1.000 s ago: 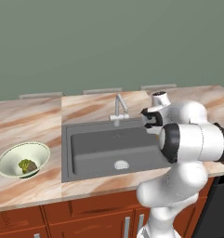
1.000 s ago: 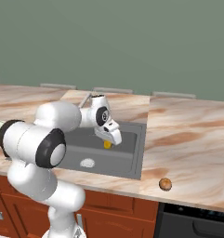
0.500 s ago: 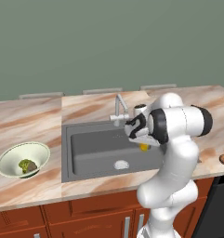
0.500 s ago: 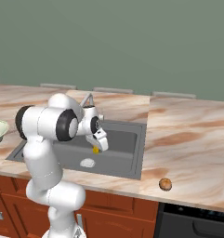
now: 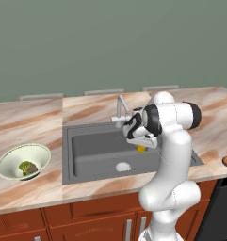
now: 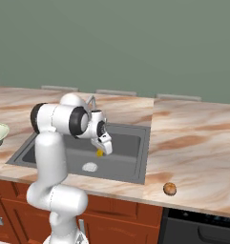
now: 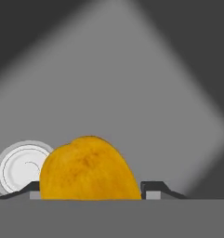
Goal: There is a mixed pile of frozen fruits and vegetables on the counter. Locate all the frozen vegetables and place the items in a bowl on the counter. Take all the frozen fruits and defrost them in a running sink.
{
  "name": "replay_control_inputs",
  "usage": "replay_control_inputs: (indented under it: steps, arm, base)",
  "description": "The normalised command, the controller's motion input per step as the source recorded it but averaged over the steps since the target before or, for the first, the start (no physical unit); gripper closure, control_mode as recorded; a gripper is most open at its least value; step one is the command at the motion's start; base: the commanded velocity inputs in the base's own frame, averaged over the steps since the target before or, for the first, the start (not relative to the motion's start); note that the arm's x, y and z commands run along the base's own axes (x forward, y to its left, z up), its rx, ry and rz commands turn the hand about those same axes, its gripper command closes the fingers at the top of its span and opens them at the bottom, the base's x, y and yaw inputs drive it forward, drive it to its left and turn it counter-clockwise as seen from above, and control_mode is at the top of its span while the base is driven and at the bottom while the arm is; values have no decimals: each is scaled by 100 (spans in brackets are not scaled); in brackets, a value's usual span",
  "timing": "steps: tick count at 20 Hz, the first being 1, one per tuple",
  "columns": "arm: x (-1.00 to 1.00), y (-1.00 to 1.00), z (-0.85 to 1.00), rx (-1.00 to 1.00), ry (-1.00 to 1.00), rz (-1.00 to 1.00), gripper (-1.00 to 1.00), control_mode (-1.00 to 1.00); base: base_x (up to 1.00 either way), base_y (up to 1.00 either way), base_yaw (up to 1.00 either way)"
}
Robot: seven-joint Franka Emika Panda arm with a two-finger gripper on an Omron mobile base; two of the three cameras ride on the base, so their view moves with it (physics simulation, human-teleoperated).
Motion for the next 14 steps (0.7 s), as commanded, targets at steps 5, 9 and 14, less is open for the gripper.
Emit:
replay_control_inputs:
  steps: [5, 9, 14]
  arm:
    - [43, -1, -64, 0, 0, 1, 100, -100]
    - [59, -3, -67, 0, 0, 7, 100, -100]
    - [61, -1, -59, 0, 0, 17, 100, -100]
  base:
    - [0, 0, 0]
    - [0, 0, 0]
    - [0, 0, 0]
